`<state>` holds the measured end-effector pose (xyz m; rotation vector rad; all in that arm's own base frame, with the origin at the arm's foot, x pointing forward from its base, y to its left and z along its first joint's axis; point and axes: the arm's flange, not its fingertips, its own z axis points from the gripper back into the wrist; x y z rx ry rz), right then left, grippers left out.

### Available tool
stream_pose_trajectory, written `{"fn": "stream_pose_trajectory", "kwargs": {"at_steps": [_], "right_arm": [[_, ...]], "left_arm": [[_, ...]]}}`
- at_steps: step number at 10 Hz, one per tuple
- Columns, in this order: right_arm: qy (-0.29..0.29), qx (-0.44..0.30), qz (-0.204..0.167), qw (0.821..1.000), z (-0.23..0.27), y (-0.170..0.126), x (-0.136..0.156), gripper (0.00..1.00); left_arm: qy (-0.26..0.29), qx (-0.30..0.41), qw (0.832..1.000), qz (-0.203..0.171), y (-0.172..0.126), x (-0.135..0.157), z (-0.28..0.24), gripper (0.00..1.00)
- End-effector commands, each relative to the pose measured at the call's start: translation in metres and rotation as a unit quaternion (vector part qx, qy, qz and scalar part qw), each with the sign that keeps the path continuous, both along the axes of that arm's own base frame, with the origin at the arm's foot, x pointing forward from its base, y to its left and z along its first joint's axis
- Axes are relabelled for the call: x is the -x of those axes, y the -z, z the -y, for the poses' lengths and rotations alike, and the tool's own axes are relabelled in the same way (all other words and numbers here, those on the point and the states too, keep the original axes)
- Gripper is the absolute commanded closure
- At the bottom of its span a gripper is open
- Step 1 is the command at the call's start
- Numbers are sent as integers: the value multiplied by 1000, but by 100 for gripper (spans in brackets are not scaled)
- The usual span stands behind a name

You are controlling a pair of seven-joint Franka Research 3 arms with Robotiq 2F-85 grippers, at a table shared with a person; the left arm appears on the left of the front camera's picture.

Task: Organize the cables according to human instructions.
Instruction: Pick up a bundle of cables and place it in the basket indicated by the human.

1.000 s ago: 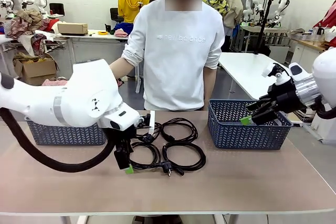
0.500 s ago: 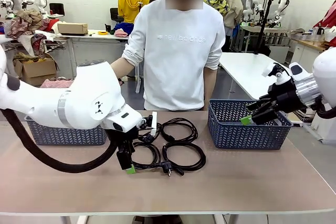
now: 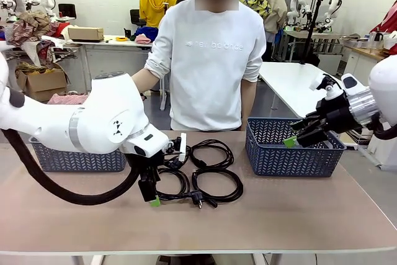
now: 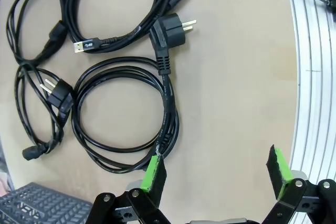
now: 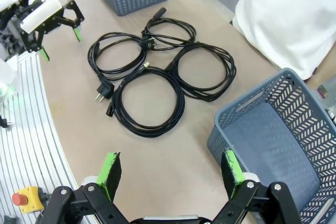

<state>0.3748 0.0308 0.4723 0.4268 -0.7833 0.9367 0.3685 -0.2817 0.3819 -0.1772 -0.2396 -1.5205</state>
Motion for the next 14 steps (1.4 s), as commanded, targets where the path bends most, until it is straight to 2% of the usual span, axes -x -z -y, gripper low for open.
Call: {"fn": "stream_pose_trajectory", "kwargs": {"at_steps": [1,8,14], "right_arm": [[-10,-2,9,1000,1,0,-3,0],[-10,-2,9,1000,1,0,-3,0],[-10,-2,9,1000,1,0,-3,0]], "left_arm": [[5,-12,1000,5,6,-4,4,0],[14,-54,998,27,41,-35,39,0],[21,-87,996,11,55,-53,63,0]]}}
